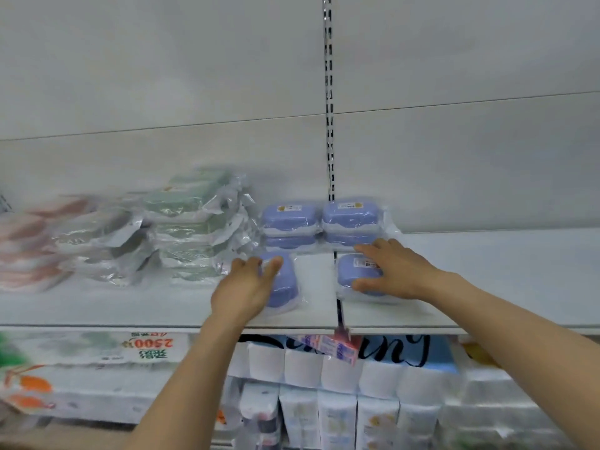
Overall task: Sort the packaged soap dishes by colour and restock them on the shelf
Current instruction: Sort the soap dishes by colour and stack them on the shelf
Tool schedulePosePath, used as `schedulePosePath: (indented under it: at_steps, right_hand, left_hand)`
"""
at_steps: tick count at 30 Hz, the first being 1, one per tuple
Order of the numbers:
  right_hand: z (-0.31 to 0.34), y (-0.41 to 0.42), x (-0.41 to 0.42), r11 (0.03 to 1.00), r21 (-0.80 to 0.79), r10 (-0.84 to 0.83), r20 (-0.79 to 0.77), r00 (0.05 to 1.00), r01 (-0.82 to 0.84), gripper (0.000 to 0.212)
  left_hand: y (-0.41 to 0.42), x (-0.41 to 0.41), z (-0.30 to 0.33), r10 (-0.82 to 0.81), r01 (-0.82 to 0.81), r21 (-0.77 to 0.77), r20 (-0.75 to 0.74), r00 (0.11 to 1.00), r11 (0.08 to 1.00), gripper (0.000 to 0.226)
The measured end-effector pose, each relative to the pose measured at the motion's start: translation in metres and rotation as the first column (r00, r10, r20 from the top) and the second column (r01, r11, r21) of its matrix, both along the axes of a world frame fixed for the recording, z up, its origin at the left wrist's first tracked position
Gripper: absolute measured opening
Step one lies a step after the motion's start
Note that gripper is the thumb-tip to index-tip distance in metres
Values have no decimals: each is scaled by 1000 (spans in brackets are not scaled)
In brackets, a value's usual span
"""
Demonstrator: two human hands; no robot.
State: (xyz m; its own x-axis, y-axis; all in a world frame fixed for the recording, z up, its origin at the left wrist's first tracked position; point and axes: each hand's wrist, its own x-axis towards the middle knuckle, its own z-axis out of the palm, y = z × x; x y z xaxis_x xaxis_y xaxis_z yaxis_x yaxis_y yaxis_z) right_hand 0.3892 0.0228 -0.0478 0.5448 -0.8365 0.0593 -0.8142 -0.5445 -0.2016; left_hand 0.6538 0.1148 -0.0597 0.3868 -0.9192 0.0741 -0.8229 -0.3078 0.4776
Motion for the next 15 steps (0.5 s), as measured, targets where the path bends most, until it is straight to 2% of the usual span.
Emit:
schedulePosePath:
  at_steps: [1,2,3,5,7,10,15]
  right_hand:
    - [0,0,-2,1000,7,2,7,1000,-2,83]
    - [1,0,-4,1000,5,2,-7,1000,-2,86]
    - [1,0,-5,1000,-2,1,-37,999,-1,89]
    - [2,0,-6,1000,1,4,-101,995,-4,89]
    - [1,-3,-6,999,47,0,-96,995,4,85]
    - [0,-9,-8,995,98,-21,2,1000,21,83]
    - [-5,-20,-5,998,63,-19,205,979,6,77]
  left_hand:
    - [1,11,5,-57,58,-50,34,998,997,38]
    - [3,21,11,-144,151,-68,100,985,986,37]
    - [3,28,15,-266,275,-25,181,947,961,53]
    - [2,30,22,-495,453,203,276,824,868,81]
    - [-7,24,29,-621,508,385,278,732,771,89]
    - [-22,18,38,-654,521,444,227,721,729,83]
    - [-42,13,27,-480,417,248,308,821,874,61]
